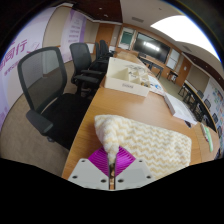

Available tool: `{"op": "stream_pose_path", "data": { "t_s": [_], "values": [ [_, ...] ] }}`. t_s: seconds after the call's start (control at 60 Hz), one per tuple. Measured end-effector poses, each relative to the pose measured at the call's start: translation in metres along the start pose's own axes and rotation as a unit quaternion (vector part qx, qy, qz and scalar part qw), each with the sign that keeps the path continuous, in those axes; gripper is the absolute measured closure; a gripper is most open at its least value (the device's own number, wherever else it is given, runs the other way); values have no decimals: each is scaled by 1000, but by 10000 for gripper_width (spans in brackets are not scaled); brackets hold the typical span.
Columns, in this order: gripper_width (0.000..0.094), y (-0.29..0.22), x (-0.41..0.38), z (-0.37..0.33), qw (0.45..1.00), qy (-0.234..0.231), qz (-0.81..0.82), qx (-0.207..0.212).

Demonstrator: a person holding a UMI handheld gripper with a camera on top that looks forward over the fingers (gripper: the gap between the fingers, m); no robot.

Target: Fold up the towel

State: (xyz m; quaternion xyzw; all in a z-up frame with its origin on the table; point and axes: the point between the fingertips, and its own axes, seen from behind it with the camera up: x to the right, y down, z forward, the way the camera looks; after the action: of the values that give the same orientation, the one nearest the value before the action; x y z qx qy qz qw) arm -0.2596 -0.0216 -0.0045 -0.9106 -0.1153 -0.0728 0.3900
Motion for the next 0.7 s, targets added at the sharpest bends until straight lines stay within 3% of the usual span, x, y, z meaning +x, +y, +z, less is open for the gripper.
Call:
{"op": "stream_pose_path", "data": {
  "t_s": [0.083,0.167,0.283,0.367,0.483,0.583,0.7],
  "values": [
    [897,-3,-7,-4,1000,-19,9,-10],
    [898,-19,-30,-25,995,-82,51,-9],
    [897,-77,-42,-71,977,-160,140,26],
    [896,-112,-19,-94,962,-184,196,56],
    [894,-113,39,-82,957,-159,233,66],
    [878,-79,85,-51,963,-106,245,28],
    [713,-23,142,-16,965,-65,252,-11]
  ]
}}
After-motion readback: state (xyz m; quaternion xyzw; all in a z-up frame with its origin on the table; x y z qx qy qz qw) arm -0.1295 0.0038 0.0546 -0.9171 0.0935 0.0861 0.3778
